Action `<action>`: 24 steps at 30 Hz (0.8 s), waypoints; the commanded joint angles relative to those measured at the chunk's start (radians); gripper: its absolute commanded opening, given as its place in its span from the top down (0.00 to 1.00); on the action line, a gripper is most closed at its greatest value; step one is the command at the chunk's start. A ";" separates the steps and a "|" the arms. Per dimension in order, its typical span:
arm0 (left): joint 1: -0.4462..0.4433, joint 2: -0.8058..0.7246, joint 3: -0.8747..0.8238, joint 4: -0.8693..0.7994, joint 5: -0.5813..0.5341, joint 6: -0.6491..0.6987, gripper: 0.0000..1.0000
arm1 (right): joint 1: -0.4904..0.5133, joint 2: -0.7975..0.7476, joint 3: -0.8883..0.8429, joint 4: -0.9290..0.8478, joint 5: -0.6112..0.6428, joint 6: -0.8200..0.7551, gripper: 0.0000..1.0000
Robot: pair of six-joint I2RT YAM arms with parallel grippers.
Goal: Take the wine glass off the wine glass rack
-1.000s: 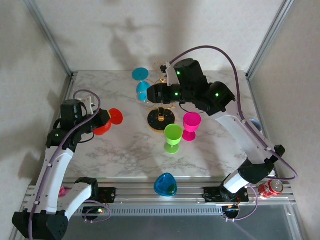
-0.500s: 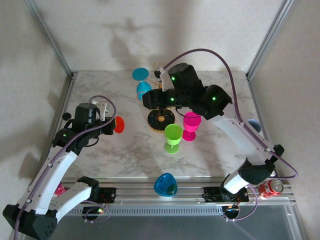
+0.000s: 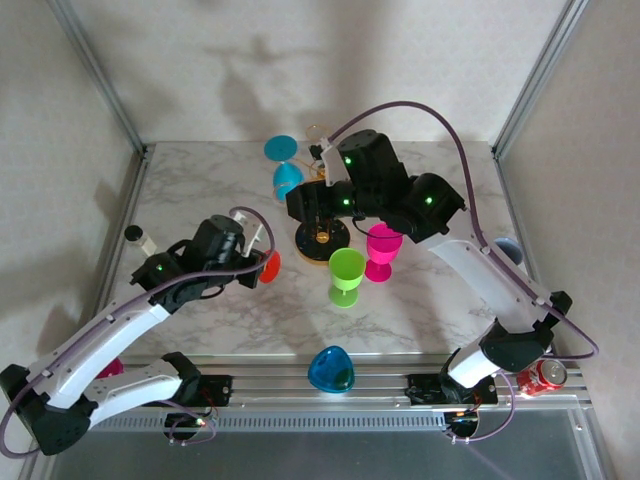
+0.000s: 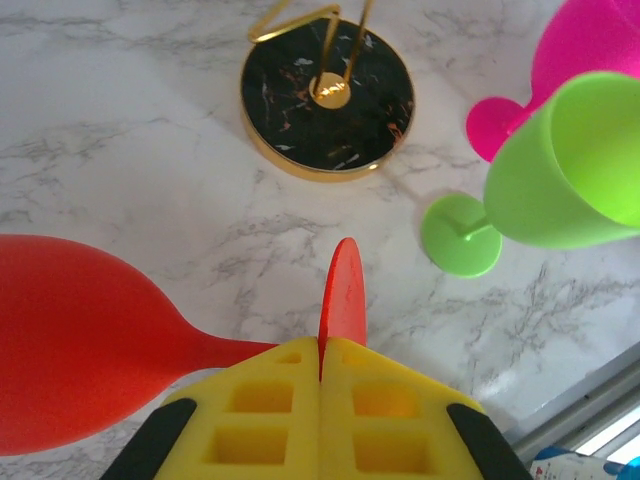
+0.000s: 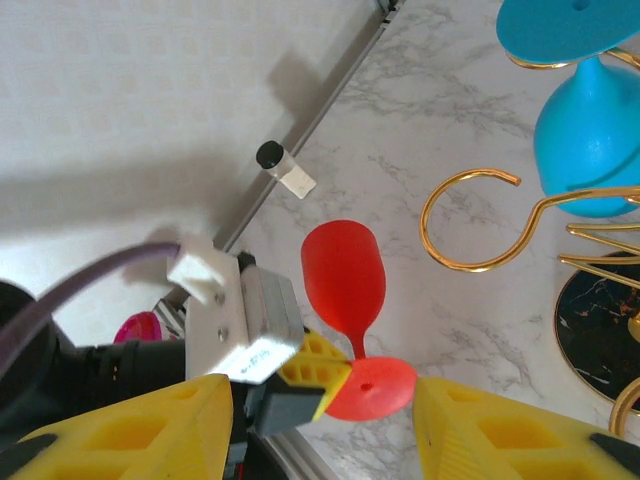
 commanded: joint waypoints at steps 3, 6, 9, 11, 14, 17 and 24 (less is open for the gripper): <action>-0.112 0.015 0.041 -0.069 -0.154 -0.044 1.00 | 0.010 -0.036 -0.021 0.036 -0.027 0.006 0.49; -0.177 0.024 0.047 -0.079 -0.221 -0.062 1.00 | 0.008 -0.038 -0.030 0.041 -0.028 0.009 0.49; -0.234 0.037 0.058 -0.095 -0.285 -0.071 1.00 | 0.009 -0.039 -0.031 0.046 -0.026 0.010 0.49; -0.271 0.048 0.065 -0.102 -0.331 -0.078 1.00 | 0.010 -0.040 -0.031 0.046 -0.025 0.009 0.49; -0.325 0.065 0.072 -0.116 -0.388 -0.093 1.00 | 0.010 -0.039 -0.034 0.047 -0.020 0.010 0.49; -0.361 0.066 0.078 -0.123 -0.460 -0.093 1.00 | 0.009 -0.035 -0.037 0.050 -0.021 0.008 0.49; -0.364 0.049 0.069 -0.096 -0.510 -0.025 1.00 | 0.011 -0.020 -0.021 0.056 -0.025 0.005 0.49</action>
